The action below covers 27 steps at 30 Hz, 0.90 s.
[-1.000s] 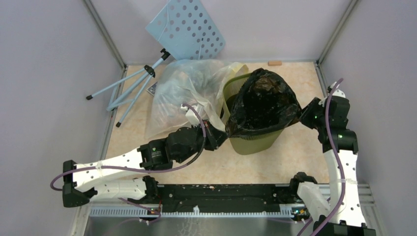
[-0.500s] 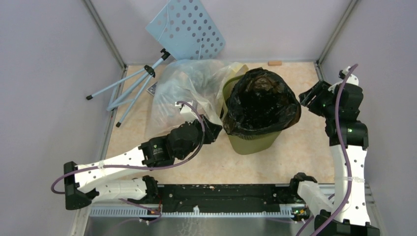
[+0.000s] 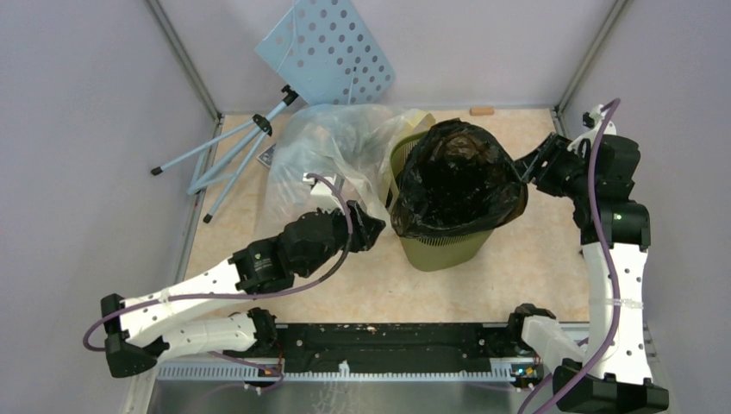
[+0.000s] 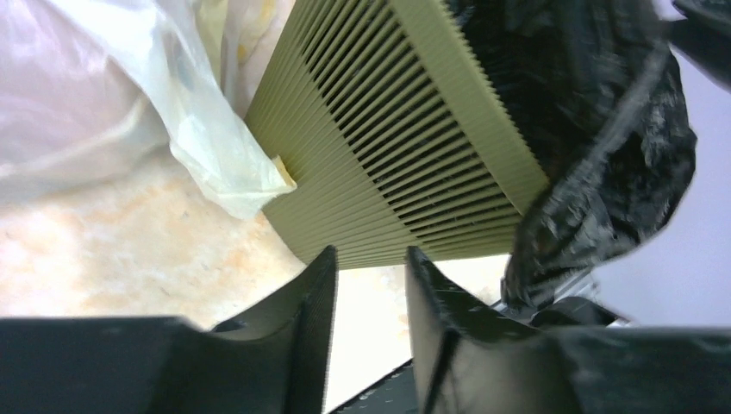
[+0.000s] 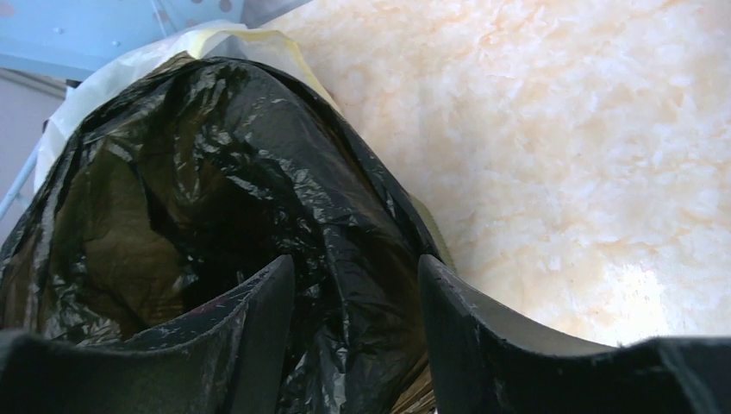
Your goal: Put the trash bags into the trash bin
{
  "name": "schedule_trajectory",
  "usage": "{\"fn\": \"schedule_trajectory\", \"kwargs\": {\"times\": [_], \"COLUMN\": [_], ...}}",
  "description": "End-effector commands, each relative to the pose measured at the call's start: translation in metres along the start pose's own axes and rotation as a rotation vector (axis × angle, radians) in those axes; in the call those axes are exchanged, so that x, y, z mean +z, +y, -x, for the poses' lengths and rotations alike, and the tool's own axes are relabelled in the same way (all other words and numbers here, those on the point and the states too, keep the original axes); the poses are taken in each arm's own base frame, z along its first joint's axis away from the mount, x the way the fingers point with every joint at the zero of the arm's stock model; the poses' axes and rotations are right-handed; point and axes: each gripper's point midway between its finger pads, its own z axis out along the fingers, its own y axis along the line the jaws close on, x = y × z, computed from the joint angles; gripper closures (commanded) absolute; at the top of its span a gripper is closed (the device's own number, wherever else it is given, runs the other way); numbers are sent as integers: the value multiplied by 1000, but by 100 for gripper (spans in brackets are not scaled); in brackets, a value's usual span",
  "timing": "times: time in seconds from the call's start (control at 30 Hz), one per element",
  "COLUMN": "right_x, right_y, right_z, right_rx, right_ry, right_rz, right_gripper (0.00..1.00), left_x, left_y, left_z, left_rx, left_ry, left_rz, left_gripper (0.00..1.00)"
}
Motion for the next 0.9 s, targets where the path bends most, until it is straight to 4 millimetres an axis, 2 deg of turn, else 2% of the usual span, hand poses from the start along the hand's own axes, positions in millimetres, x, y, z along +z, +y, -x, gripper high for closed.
{"fn": "schedule_trajectory", "kwargs": {"times": [0.0, 0.07, 0.17, 0.23, 0.3, 0.53, 0.7, 0.77, 0.87], "right_x": [-10, -9, -9, -10, -9, -4, -2, -2, -1], "right_y": [14, 12, 10, 10, 11, 5, 2, 0, 0], "right_z": [6, 1, -3, -2, -1, -4, -9, -8, -9], "right_rx": [-27, -29, -40, -45, -48, -56, -64, -73, -78], "right_ry": [1, 16, 26, 25, 28, 30, 43, 40, 40], "right_rz": [57, 56, 49, 45, 45, 10, -2, -10, -14], "right_gripper": [46, 46, 46, 45, 45, 48, 51, 53, 55], "left_x": [-38, -47, -49, -40, -28, 21, 60, 69, 79], "left_y": [-46, -56, -72, -83, -91, -103, -96, -93, -86], "left_z": [61, 79, 97, 104, 110, 128, 126, 124, 124], "left_rx": [159, 194, 270, 330, 393, 504, 515, 522, 518], "left_ry": [-92, -117, -120, -98, -76, -51, 6, 21, 29], "left_rz": [-185, -206, -209, -198, -166, -87, -63, -57, -35], "left_gripper": [43, 34, 23, 16, 14, 28, 30, 31, 38]}}
